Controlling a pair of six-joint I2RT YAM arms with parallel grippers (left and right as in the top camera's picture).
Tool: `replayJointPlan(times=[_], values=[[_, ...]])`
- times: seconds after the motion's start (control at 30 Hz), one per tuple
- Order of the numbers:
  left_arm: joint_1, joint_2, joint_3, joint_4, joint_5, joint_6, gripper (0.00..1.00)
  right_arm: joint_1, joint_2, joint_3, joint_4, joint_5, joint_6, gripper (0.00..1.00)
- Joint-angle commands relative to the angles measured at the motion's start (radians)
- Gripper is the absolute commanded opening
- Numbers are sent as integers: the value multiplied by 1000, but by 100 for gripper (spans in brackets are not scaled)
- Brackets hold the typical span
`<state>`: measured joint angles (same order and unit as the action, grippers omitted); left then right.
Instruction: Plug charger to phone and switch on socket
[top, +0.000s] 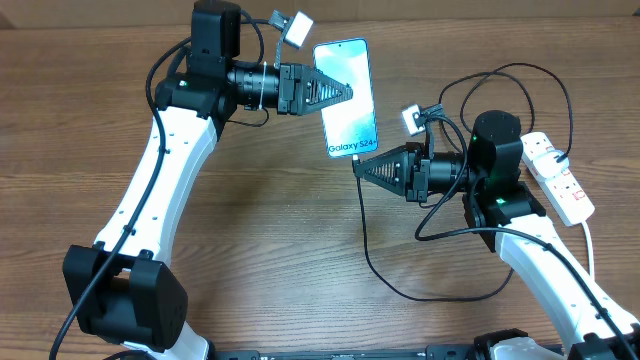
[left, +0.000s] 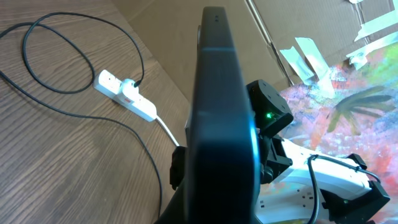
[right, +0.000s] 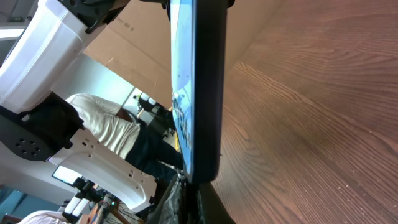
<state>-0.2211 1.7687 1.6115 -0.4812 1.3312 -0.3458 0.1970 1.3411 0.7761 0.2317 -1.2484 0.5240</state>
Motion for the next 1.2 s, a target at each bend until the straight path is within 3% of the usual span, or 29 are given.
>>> replayJointPlan(times=[0.0, 1.17], values=[[-2, -6, 11, 7, 22, -18, 5, -1, 4, 10, 10, 10, 8, 4], [-30, -6, 11, -23, 24, -5, 5, -2, 4, 10, 85, 35, 26, 4]])
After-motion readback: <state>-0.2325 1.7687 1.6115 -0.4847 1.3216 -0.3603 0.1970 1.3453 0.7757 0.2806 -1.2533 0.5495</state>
